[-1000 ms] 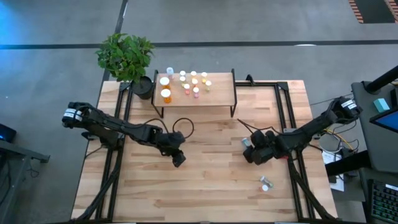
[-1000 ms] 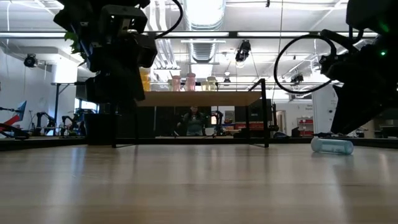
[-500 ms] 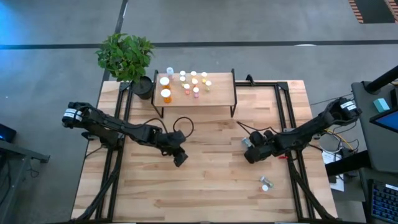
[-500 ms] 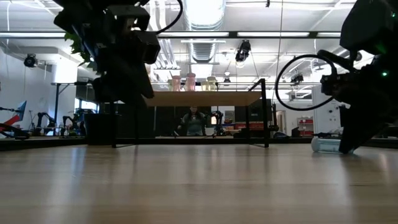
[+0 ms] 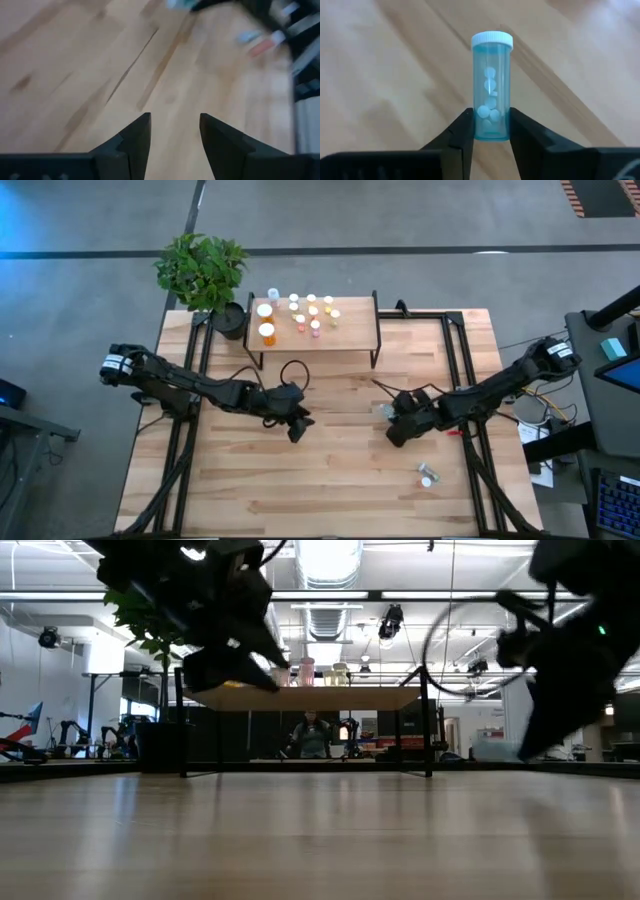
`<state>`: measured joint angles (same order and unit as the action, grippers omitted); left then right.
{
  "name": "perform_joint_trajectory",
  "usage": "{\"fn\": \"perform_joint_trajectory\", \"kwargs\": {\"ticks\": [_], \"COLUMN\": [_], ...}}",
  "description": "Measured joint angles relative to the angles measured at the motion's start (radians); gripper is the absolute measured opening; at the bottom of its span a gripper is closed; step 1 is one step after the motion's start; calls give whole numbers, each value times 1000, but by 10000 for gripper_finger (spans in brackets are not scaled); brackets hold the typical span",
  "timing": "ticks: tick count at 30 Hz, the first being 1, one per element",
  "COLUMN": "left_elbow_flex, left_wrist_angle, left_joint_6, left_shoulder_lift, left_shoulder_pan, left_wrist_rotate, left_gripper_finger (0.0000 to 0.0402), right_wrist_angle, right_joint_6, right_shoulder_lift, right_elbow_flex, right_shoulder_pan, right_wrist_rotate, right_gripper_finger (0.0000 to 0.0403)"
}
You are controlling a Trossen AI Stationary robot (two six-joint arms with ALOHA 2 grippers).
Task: Pick and place medicine bottles onto shelf by color
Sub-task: Put the blue pill bottle on the shelf
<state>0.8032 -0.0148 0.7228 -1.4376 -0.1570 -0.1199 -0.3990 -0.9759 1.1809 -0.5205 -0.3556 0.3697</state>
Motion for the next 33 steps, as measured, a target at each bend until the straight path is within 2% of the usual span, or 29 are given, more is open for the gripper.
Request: {"fn": "perform_joint_trajectory", "kwargs": {"ticks": [4, 10, 12, 18, 22, 26, 28, 33], "left_elbow_flex": [2, 26, 26, 28, 31, 32, 32, 63], "left_wrist_angle": [161, 396, 451, 533, 605, 736, 803, 847], "left_joint_6": [-73, -350, -378, -541, -630, -651, -652, -652], "left_shoulder_lift": [10, 60, 91, 187, 196, 159, 134, 95], "left_shoulder_pan": [0, -15, -18, -18, -19, -19, -19, -18], "left_wrist_rotate": [-2, 1, -34, -64, -15, 1, -27, -72], "left_gripper_finger": [152, 152, 152, 152, 152, 152, 157, 198], "right_wrist_angle": [101, 306, 381, 731, 880, 948, 937, 928], "right_joint_6": [157, 401, 460, 647, 726, 779, 826, 958], "right_shoulder_lift": [0, -4, -7, -8, 1, 9, 10, 34], "right_elbow_flex": [-78, -205, -234, -235, -234, -270, -296, -372], "right_shoulder_pan": [-12, -24, -23, -5, 23, 47, 49, 49], "right_wrist_rotate": [5, 20, 25, 33, 23, -12, -30, -33], "right_gripper_finger": [104, 87, 86, 104, 98, 94, 96, 105]}}
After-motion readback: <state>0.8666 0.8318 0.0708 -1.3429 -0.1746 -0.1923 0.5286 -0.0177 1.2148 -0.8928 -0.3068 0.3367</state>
